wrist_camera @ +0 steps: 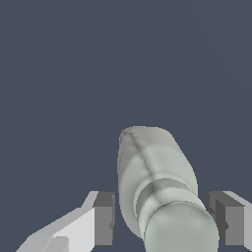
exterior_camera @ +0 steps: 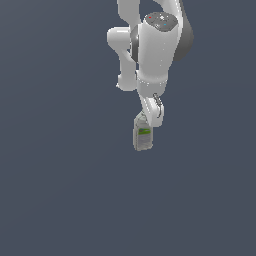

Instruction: Pick up the object and move it to a goal position.

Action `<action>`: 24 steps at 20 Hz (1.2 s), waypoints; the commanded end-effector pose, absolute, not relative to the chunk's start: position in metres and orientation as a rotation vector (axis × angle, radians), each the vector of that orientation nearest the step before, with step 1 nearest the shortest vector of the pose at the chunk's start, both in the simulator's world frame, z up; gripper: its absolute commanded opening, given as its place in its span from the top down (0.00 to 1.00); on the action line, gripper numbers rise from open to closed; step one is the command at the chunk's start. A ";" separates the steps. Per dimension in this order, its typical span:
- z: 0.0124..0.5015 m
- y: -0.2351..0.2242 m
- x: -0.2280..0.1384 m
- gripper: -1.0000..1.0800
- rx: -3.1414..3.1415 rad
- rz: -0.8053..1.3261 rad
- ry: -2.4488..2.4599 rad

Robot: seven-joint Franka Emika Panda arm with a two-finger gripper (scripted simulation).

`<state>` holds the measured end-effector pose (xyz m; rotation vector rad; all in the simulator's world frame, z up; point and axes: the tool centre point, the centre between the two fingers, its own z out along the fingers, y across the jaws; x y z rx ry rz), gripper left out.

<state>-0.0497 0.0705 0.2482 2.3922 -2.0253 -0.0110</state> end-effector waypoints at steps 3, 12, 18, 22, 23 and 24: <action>0.278 0.052 -0.037 1.00 2.399 0.002 -2.032; 0.340 0.002 -0.008 1.00 2.399 0.001 -2.032; 0.377 -0.028 0.010 1.00 2.398 0.001 -2.031; 0.398 -0.044 0.021 1.00 2.397 0.001 -2.031; 0.403 -0.048 0.023 1.00 2.397 0.001 -2.031; 0.408 -0.052 0.026 1.00 2.397 0.001 -2.031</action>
